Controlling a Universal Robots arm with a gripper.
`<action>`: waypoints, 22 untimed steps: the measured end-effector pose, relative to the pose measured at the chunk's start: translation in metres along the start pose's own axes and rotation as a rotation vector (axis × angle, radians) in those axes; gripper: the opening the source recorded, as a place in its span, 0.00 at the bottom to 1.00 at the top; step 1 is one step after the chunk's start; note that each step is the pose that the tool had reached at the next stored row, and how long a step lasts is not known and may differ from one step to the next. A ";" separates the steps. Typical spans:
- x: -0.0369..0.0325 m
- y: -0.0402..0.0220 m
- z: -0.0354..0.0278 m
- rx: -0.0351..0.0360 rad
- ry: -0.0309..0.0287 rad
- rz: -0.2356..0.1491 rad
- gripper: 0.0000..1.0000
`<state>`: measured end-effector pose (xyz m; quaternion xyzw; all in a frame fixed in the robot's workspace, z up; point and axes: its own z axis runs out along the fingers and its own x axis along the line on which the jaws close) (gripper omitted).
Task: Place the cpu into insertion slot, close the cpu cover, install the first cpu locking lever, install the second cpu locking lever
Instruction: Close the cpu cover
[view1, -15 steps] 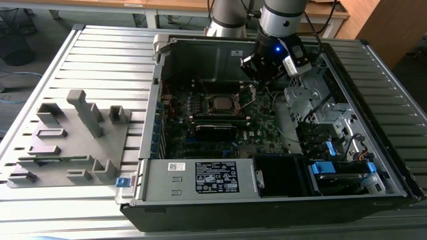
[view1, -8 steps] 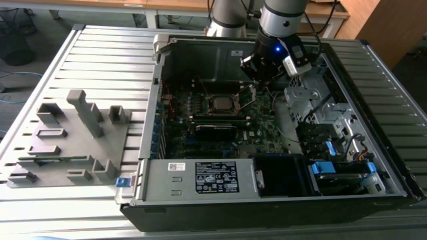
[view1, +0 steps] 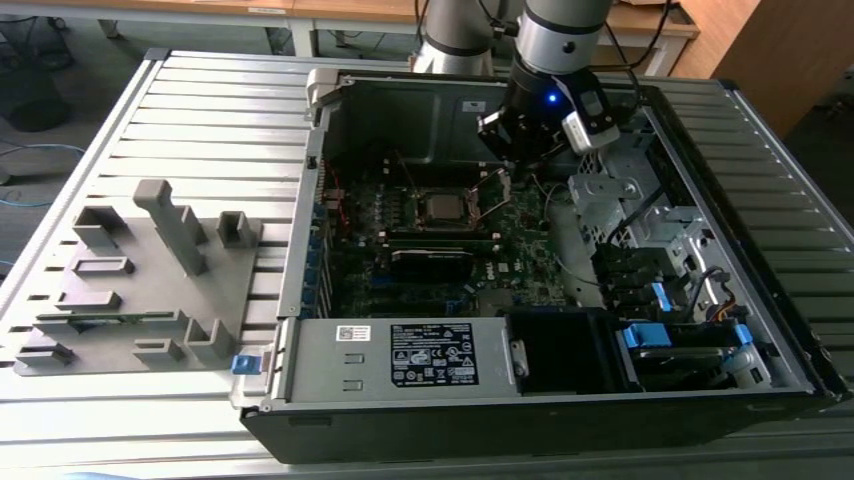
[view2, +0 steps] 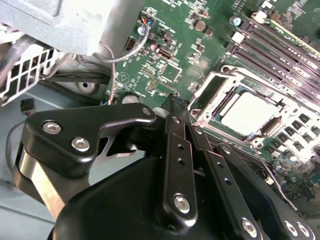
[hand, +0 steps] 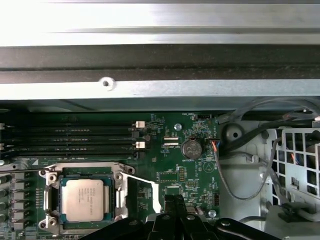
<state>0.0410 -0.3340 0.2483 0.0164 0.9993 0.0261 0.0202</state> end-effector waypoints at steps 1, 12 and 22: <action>0.0017 -0.0001 -0.0001 0.0001 0.0000 0.000 0.11; 0.0165 -0.0006 -0.0005 0.0000 0.0000 0.000 0.11; 0.0208 -0.0007 -0.0006 -0.0001 0.0000 0.000 0.11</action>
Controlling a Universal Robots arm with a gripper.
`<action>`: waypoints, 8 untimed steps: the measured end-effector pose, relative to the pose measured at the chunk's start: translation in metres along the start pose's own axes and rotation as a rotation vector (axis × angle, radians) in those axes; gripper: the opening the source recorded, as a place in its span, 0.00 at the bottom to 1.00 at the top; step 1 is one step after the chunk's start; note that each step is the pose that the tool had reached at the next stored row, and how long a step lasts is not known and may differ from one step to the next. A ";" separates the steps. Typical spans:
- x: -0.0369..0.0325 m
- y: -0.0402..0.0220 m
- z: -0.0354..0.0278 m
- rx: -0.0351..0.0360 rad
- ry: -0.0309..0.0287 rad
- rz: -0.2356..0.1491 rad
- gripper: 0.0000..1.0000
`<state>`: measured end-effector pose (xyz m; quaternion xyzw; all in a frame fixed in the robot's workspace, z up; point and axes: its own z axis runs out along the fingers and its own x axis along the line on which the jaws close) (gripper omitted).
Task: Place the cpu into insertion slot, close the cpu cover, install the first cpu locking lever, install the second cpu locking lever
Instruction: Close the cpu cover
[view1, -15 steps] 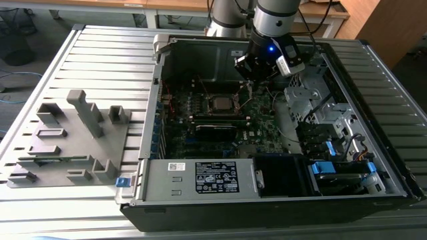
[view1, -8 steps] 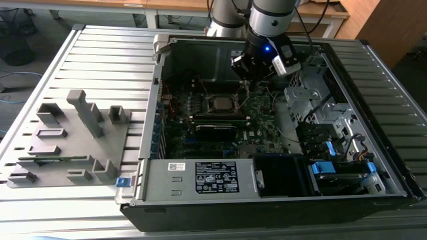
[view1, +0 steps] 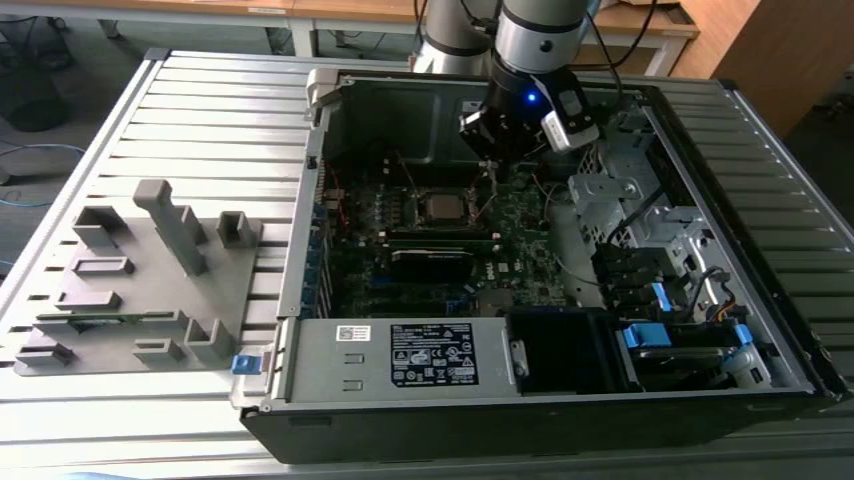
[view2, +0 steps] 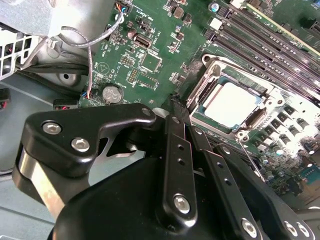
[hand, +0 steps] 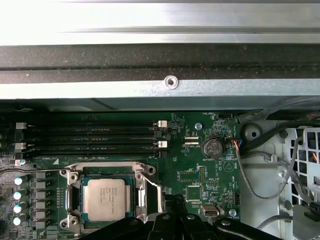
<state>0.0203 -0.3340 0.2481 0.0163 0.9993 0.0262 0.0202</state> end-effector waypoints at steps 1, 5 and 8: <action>0.0000 0.0000 0.0000 0.0000 0.0000 0.000 0.11; 0.0001 0.0000 0.0000 0.0000 0.0000 0.000 0.11; 0.0002 0.0000 0.0000 0.0000 -0.0001 0.000 0.11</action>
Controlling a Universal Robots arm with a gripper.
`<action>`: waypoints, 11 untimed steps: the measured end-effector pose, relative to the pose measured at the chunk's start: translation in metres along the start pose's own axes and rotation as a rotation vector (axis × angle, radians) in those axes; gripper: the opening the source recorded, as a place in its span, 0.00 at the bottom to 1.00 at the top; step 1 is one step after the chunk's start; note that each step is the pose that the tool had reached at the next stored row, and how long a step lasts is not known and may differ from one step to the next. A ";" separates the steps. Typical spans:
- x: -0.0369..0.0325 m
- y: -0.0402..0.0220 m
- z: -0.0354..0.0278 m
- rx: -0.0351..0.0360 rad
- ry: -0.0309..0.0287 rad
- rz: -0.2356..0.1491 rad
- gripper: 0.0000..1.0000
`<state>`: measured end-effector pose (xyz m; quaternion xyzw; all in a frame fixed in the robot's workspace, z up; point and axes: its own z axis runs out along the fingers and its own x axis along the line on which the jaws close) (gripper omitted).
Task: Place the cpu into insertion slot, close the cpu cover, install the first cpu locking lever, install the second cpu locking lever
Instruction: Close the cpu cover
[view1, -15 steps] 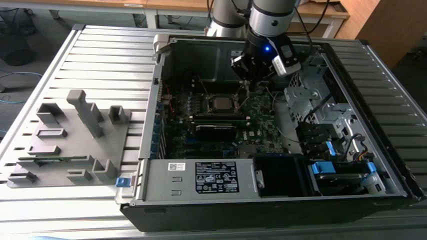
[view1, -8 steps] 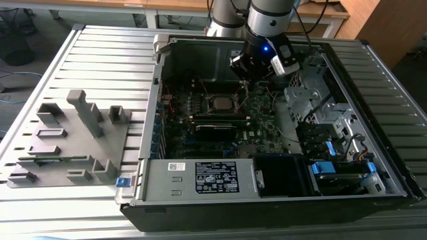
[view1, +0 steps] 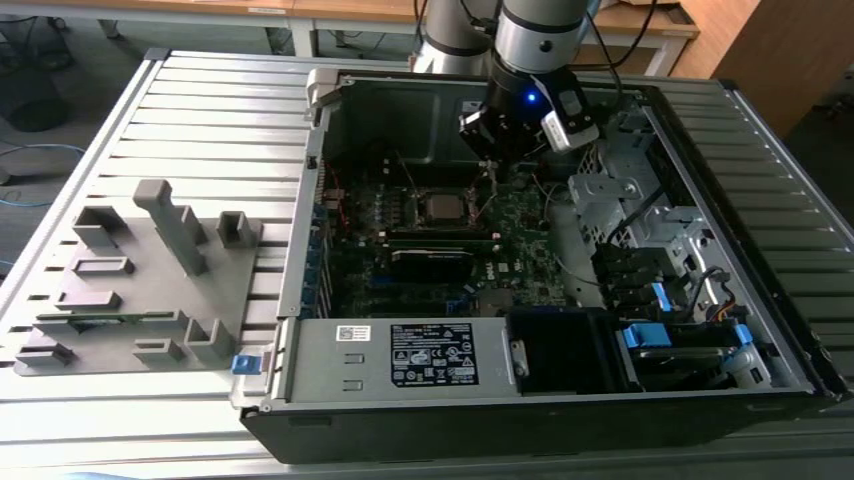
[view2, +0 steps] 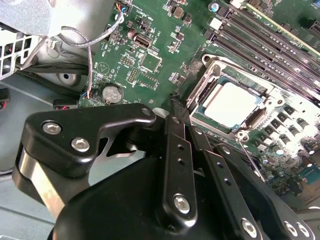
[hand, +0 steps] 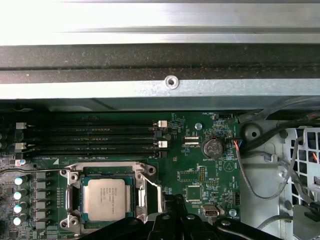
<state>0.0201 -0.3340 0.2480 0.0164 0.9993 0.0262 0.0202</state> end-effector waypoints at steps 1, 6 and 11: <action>0.0003 0.0000 0.0000 0.0000 0.0000 0.000 0.11; 0.0041 -0.0001 0.0002 0.0002 0.0000 0.000 0.11; 0.0084 -0.0003 0.0004 0.0001 0.0000 0.000 0.11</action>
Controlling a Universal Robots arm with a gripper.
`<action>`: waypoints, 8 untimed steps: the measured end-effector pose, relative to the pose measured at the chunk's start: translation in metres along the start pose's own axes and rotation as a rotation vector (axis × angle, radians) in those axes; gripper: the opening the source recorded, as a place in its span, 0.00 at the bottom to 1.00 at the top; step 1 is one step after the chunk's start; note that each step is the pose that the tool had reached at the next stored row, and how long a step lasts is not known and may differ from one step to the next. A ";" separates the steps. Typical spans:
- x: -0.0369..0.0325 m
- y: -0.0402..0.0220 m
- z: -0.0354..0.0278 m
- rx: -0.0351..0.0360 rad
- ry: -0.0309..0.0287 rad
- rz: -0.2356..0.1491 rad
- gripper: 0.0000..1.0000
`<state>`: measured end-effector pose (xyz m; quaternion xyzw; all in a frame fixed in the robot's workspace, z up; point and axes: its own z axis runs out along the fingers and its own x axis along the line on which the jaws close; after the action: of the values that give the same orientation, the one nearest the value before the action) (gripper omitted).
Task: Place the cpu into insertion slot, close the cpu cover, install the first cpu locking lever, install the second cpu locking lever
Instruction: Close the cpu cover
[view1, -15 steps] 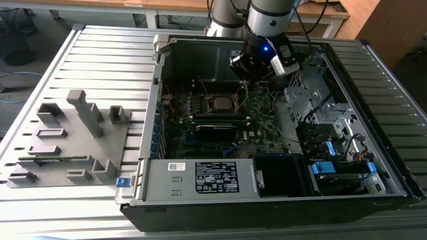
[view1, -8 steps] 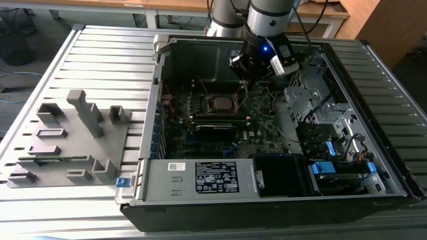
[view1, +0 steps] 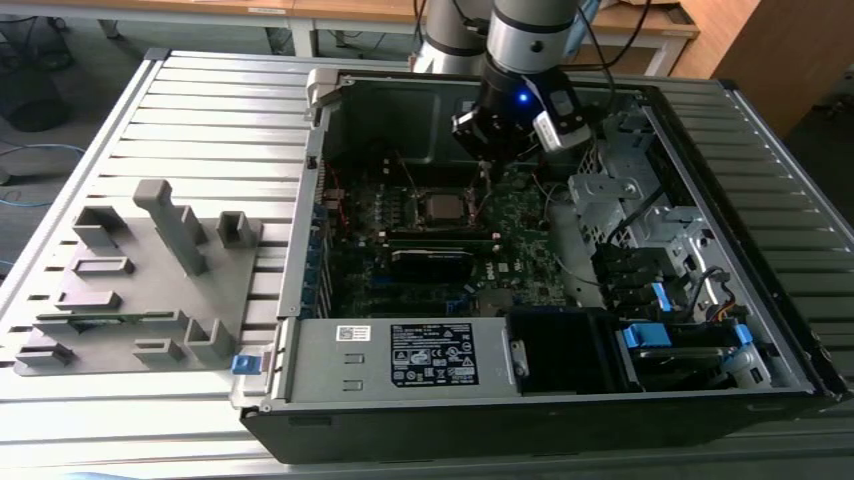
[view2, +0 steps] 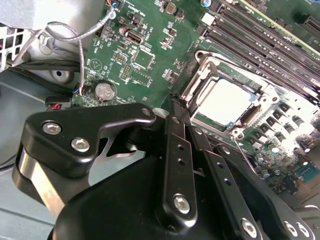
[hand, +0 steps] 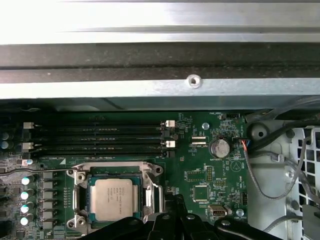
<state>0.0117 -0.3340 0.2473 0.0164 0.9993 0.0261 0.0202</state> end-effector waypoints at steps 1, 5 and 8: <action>0.0005 0.0000 0.0000 0.0000 0.0000 0.000 0.11; 0.0016 0.0000 0.0000 -0.0001 0.0000 0.000 0.11; 0.0017 -0.0001 0.0000 -0.0001 0.0000 0.000 0.11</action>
<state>0.0100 -0.3340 0.2472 0.0164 0.9993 0.0262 0.0202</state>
